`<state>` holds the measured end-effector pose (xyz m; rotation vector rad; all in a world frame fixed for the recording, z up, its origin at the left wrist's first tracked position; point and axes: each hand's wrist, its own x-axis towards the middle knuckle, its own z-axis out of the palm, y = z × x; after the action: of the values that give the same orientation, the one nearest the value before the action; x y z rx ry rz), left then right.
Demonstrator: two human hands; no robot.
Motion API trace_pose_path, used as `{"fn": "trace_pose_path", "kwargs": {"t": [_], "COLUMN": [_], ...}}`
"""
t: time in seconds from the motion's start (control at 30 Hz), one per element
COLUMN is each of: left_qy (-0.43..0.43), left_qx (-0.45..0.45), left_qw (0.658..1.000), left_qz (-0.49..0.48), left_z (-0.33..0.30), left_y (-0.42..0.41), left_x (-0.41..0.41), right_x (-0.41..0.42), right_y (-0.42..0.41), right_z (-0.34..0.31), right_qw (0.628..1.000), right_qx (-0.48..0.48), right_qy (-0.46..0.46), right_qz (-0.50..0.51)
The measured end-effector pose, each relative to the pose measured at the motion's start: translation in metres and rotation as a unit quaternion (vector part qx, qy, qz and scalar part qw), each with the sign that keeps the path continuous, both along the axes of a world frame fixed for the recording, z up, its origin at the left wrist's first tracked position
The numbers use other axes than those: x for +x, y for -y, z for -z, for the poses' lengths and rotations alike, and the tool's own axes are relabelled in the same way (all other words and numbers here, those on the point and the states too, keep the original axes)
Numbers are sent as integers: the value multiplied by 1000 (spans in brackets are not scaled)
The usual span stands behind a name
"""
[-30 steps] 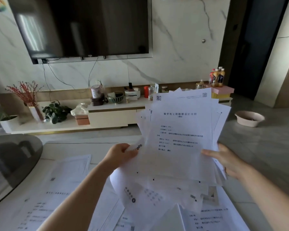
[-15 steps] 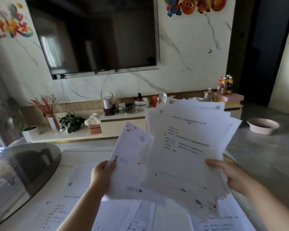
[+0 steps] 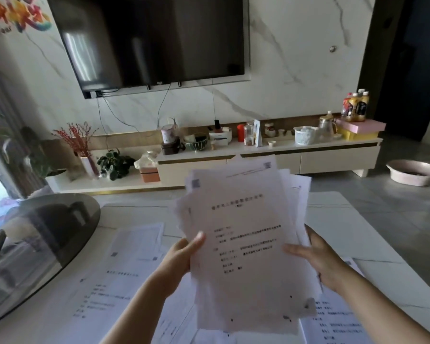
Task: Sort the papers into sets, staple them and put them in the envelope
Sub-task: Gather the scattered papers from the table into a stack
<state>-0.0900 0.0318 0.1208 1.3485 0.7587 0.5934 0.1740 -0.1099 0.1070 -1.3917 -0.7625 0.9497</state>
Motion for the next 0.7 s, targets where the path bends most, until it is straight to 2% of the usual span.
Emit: {"fn": "trace_pose_path", "kwargs": {"t": [0.1,0.17,0.33,0.5,0.6,0.7], "left_qy": [-8,3,-3,6,13,61], "left_qx": [12,6,15,13,36,64], "left_qw": [988,980,977,977,964,957], "left_qz": [-153,-199,-213,-214,-263,-276], "left_z": [8,12,17,31,27,12], "left_y": [-1,0,2,10,5,-3], "left_x": [11,15,15,24,23,14], "right_x": [-13,-12,-12,-24,-31,-31], "right_y": [-7,-12,-19,-26,-36,-40], "right_z": [-1,4,-7,14,7,-18], "right_qw": [999,996,994,992,986,985], "right_qx": [5,1,1,-16,41,116], "right_qy": [48,90,100,127,147,110], "right_qz": [6,-6,-40,20,71,60]}}
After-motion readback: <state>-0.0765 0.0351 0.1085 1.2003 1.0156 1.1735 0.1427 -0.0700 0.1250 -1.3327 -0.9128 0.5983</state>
